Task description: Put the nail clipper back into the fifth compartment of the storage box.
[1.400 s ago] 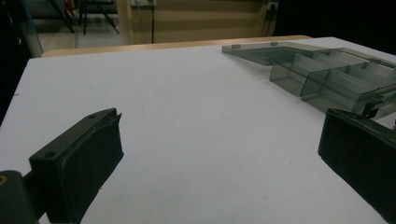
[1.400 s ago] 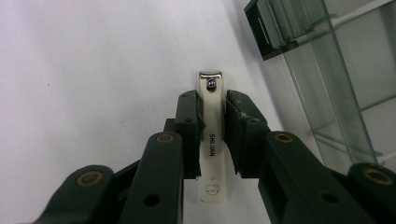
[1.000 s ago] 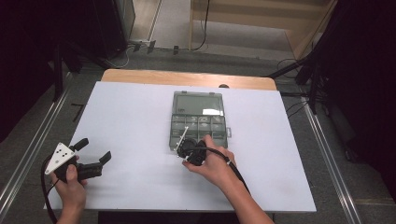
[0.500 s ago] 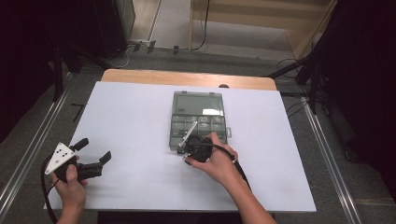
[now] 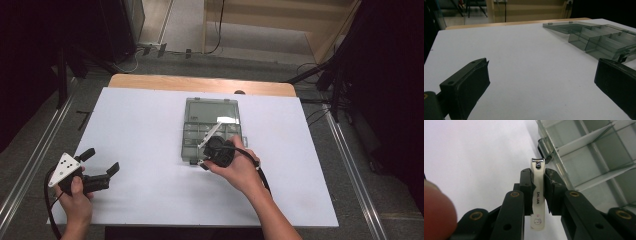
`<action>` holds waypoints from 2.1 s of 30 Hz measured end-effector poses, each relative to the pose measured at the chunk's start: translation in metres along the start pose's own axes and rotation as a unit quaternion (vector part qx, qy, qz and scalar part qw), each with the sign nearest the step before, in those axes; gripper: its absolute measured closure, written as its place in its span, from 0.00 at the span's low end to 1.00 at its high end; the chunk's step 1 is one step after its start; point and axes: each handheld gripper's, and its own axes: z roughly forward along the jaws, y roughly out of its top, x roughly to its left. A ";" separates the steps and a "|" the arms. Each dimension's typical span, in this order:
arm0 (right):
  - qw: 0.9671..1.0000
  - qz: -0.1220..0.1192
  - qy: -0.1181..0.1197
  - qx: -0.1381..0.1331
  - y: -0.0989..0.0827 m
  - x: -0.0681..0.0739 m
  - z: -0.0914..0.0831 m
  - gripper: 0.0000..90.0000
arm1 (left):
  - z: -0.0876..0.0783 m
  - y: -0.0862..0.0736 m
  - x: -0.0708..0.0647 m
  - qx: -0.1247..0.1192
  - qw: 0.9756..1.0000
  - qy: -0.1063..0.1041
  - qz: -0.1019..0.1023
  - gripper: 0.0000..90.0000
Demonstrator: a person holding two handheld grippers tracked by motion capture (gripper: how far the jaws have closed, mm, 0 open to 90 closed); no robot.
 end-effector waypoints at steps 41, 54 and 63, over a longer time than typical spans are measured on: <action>1.000 0.004 -0.008 -0.029 0.042 -0.016 -0.026 0.88 | 0.000 0.000 0.000 -0.001 1.000 -0.003 0.000 0.00; 0.999 0.011 -0.006 -0.032 0.058 -0.019 -0.021 0.88 | 0.000 0.000 0.001 -0.001 1.000 -0.003 -0.001 0.00; 0.999 0.018 -0.010 -0.032 0.065 -0.021 -0.013 0.88 | 0.000 0.000 0.001 -0.001 1.000 -0.003 -0.001 0.00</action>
